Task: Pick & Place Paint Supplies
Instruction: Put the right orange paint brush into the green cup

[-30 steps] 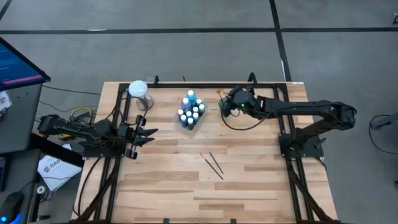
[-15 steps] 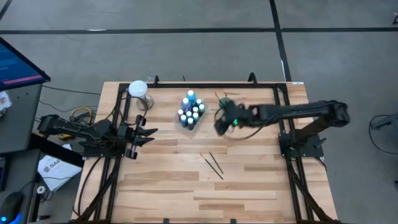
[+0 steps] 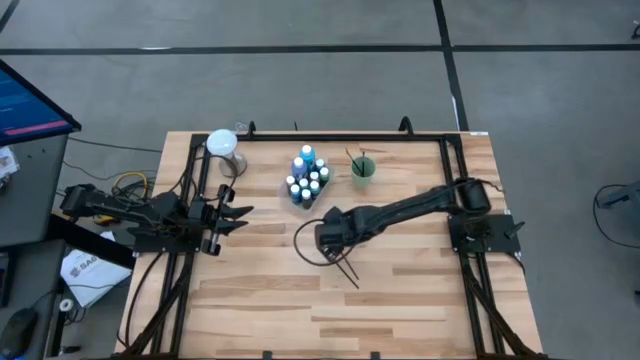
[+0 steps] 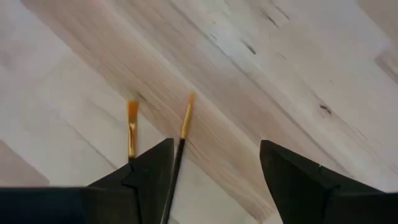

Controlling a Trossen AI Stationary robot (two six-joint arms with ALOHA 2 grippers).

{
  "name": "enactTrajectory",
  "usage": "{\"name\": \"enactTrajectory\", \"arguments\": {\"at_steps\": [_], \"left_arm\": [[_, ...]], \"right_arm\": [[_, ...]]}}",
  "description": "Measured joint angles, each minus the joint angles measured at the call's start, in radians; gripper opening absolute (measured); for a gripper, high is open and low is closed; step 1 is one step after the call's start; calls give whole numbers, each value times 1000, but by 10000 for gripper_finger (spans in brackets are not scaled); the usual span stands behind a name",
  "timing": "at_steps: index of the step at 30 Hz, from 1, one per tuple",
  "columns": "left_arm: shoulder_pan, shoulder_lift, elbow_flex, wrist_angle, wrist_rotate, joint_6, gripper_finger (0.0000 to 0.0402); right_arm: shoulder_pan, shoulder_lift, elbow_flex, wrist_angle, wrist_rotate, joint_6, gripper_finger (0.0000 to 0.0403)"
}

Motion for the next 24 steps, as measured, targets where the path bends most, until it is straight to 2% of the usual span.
{"name": "enactTrajectory", "arguments": {"at_steps": [6, 18, 21, 24], "left_arm": [[0, 0, 0, 2, 0, 0, 1], [0, 0, 0, 2, 0, 0, 1], [0, 0, 0, 2, 0, 0, 1], [0, 0, 0, 2, 0, 0, 1]], "right_arm": [[-7, 78, 81, -16, -11, -39, 230], [-32, 191, 92, 22, -117, -71, 217], [-40, 210, 94, 7, -156, -58, 186], [-42, 213, 94, -10, -170, -49, 123]]}}
